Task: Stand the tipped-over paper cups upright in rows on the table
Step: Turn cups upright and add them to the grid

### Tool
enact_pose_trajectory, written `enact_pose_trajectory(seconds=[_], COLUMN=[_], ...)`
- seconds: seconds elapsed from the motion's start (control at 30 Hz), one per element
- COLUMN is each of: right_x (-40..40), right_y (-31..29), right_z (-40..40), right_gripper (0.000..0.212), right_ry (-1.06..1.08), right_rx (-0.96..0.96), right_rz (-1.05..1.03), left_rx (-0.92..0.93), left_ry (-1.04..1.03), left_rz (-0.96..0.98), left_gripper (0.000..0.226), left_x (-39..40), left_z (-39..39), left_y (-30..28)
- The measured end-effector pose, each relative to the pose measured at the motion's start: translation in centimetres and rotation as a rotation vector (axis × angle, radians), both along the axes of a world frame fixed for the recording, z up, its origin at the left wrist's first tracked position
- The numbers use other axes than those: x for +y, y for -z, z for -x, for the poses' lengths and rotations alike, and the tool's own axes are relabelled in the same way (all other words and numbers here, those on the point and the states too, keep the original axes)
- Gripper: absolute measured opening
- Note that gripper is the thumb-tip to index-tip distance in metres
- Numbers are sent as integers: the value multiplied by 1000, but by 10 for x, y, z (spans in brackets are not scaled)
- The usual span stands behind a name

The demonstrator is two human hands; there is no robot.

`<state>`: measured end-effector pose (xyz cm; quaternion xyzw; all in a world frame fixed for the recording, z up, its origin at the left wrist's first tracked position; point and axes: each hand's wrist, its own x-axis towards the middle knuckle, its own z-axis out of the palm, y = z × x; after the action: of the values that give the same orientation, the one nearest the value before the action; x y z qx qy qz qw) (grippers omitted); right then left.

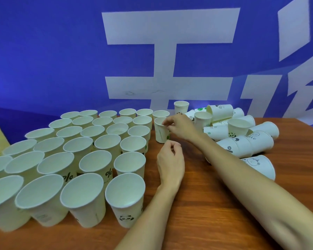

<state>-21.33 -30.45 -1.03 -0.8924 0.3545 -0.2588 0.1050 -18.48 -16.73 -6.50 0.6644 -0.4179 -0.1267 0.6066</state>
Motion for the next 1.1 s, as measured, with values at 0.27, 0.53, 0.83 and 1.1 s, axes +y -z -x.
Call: enact_pose_trajectory(seconds=[0.27, 0.53, 0.83, 1.1], right_x=[2, 0, -9, -71], right_y=[0, 3, -8, -20], right_z=[-9, -11, -2, -6], right_gripper=[33, 32, 27, 32], right_ry=[-4, 10, 89, 339], right_rx=[-21, -40, -157, -39], right_rz=[2, 12, 145, 109], left_rx=[19, 13, 32, -42], left_ry=[-18, -6, 7, 79], left_rz=[-54, -53, -19, 38], left_gripper=[22, 22, 20, 19], left_x=[0, 1, 2, 5], left_z=[-2, -2, -2, -1], left_y=[1, 3, 1, -1])
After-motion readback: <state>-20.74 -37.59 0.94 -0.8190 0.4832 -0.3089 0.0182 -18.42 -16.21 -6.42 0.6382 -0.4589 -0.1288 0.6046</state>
